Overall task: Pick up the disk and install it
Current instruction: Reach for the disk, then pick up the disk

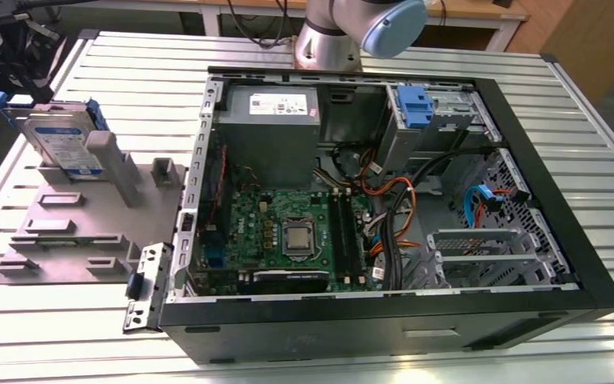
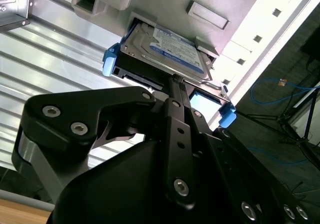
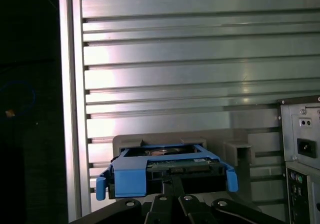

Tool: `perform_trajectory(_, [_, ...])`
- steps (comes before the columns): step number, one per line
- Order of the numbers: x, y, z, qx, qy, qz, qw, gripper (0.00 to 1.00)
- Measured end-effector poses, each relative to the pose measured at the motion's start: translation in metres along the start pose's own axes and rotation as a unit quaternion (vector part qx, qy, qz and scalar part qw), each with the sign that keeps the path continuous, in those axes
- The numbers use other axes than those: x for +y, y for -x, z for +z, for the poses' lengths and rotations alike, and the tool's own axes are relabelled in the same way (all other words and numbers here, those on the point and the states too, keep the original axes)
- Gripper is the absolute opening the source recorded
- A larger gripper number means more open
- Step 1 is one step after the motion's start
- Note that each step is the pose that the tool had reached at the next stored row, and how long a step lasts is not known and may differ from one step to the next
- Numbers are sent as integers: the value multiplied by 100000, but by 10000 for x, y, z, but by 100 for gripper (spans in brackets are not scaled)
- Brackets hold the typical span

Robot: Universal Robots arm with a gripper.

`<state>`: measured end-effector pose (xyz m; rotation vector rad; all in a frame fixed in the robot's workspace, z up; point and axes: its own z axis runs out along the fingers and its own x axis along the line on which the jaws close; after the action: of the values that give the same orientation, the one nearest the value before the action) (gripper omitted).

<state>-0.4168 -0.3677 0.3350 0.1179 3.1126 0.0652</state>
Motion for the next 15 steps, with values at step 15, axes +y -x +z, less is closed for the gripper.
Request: perform_trajectory(15, [1, 1, -24, -8, 2, 1, 100000, 11])
